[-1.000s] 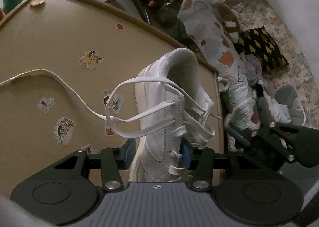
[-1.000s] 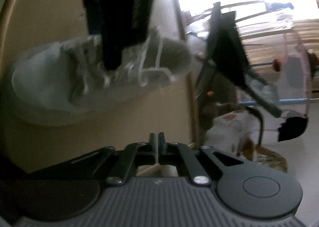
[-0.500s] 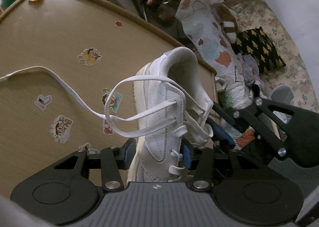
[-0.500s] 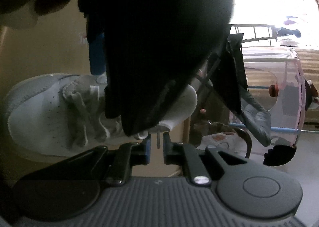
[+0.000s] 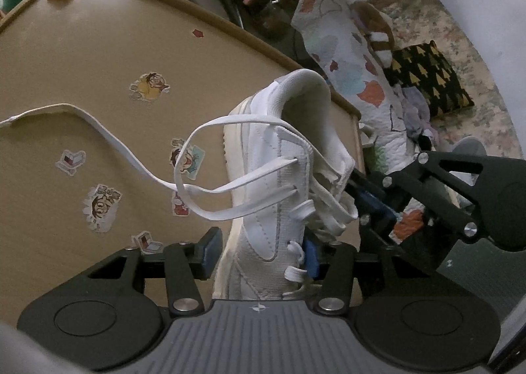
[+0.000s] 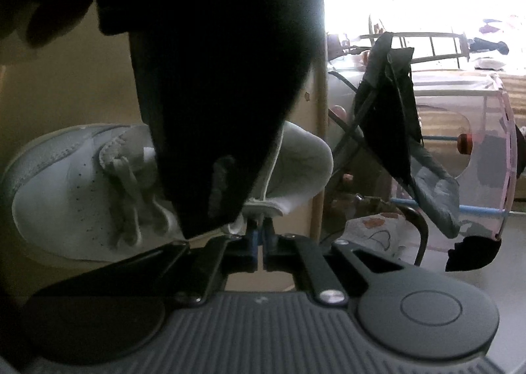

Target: Lace up shoes with both hands

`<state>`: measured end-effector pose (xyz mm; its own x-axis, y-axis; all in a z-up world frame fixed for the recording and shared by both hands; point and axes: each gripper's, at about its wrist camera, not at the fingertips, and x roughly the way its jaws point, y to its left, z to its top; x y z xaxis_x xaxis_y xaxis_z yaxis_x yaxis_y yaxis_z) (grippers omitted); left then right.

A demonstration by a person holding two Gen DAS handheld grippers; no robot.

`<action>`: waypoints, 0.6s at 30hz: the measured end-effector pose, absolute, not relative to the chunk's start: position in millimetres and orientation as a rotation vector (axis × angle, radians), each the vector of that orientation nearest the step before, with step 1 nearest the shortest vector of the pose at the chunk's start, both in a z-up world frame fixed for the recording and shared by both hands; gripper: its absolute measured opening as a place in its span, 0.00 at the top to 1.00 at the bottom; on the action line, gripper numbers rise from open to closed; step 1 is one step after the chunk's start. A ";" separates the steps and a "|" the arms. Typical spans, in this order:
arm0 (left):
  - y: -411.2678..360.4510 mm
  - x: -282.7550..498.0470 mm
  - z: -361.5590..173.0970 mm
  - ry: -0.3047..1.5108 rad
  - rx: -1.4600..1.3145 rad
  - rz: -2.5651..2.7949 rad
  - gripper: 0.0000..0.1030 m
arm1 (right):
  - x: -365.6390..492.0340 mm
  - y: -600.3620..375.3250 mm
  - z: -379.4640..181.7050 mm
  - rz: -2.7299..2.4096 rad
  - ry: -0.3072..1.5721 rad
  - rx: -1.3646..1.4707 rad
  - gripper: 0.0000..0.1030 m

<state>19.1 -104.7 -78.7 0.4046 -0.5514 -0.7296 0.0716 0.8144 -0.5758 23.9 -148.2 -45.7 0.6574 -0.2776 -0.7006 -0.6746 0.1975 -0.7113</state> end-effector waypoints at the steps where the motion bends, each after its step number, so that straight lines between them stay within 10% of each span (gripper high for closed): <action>1: -104.9 19.3 -78.6 1.094 -0.501 -0.413 0.47 | 23.9 -149.6 -45.5 0.330 0.870 -1.380 0.98; 18: -105.0 20.8 -80.0 1.106 -0.501 -0.404 0.43 | 25.9 -160.5 -36.8 0.300 0.904 -1.255 0.98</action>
